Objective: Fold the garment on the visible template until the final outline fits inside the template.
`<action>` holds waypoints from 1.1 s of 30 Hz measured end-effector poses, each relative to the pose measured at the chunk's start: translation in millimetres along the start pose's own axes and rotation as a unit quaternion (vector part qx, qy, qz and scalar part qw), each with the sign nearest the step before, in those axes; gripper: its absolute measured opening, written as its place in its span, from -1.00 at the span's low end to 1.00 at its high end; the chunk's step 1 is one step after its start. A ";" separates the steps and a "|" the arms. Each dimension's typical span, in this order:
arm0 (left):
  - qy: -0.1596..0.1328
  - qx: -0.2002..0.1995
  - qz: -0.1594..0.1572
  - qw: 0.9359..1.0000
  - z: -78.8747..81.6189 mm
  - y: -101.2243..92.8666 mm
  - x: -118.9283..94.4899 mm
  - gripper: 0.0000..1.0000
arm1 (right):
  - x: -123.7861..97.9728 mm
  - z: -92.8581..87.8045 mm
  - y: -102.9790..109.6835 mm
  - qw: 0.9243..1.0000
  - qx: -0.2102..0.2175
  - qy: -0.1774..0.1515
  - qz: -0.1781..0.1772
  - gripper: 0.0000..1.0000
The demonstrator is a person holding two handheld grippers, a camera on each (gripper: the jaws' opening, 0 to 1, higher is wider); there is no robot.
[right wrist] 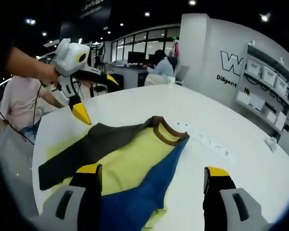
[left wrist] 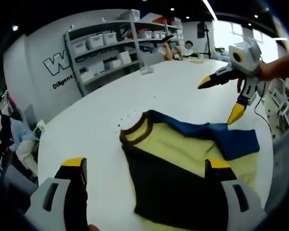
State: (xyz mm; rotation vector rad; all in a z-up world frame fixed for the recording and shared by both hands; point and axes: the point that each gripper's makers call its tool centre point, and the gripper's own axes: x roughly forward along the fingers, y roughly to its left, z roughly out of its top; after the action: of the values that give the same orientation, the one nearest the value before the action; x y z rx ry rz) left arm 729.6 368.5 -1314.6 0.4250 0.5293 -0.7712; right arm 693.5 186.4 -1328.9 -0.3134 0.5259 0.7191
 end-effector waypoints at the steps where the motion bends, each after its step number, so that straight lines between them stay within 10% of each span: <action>1: 0.001 0.002 0.000 1.000 -0.8 -1.2 -2.0 0.99 | -1.4 -0.3 0.8 1.000 0.000 0.000 0.000 0.68; 33: 0.004 0.036 -0.042 0.998 -41.2 -71.2 -57.9 0.91 | -48.2 -24.8 42.9 0.999 -0.019 0.015 0.034 0.21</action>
State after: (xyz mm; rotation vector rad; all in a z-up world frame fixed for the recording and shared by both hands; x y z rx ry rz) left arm 629.8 376.1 -1324.8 0.4741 0.5298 -0.8712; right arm 624.7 179.9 -1326.7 -0.3429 0.5538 0.7918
